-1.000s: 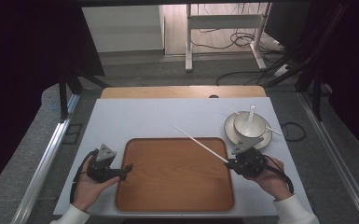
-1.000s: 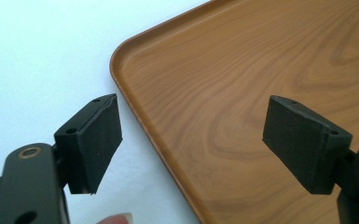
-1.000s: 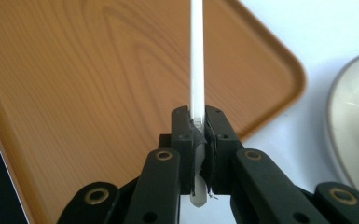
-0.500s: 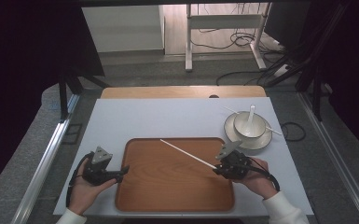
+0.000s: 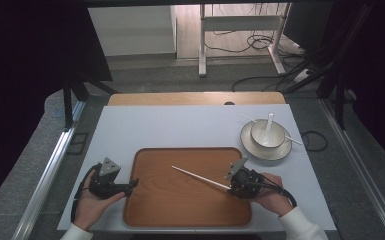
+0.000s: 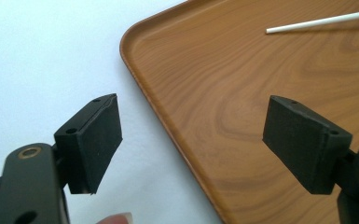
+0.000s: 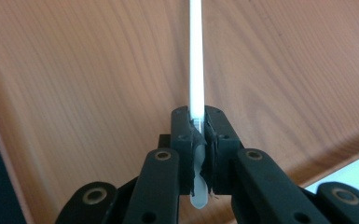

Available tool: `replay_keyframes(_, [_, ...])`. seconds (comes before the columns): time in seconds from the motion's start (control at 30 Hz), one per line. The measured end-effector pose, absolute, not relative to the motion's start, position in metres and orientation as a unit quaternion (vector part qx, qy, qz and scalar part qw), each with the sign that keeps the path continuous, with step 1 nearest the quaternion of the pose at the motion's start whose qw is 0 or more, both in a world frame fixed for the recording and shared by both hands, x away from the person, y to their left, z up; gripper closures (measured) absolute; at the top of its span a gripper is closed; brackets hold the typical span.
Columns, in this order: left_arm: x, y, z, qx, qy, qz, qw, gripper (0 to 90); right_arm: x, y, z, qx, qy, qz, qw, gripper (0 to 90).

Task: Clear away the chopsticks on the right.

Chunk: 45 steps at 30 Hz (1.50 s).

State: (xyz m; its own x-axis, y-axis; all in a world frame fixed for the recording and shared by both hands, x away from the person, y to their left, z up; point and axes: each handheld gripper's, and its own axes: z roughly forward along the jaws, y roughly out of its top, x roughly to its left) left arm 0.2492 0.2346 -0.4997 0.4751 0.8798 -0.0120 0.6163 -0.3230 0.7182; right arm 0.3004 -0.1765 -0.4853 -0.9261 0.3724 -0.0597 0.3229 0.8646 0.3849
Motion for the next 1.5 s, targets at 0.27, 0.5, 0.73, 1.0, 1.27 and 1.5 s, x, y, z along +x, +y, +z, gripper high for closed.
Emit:
replay_keyframes(0.27, [0.249,0.235,-0.5,0.791,0.474,0.194,0.335,19.0,0.299,-0.174,-0.492,0.173,0.969,0.166,0.057,81.9])
replay_keyframes(0.5, [0.25,0.234,-0.502,0.795,0.47,0.192,0.332,18.5,0.299,-0.174,-0.493,0.17,0.97,0.165,0.06,79.1])
replay_keyframes(0.73, [0.25,0.235,-0.502,0.795,0.47,0.191,0.331,18.5,0.298,-0.174,-0.493,0.166,0.97,0.166,0.059,75.9])
replay_keyframes(1.0, [0.25,0.235,-0.502,0.795,0.471,0.19,0.332,18.1,0.291,-0.171,-0.467,0.172,0.947,0.245,0.114,49.2])
replay_keyframes(1.27, [0.25,0.237,-0.501,0.792,0.474,0.192,0.333,18.1,0.294,-0.147,-0.462,0.188,0.933,0.294,0.092,39.8])
replay_keyframes(1.5, [0.25,0.237,-0.501,0.791,0.475,0.193,0.333,18.1,0.304,-0.104,-0.463,0.174,0.934,0.305,0.065,70.0])
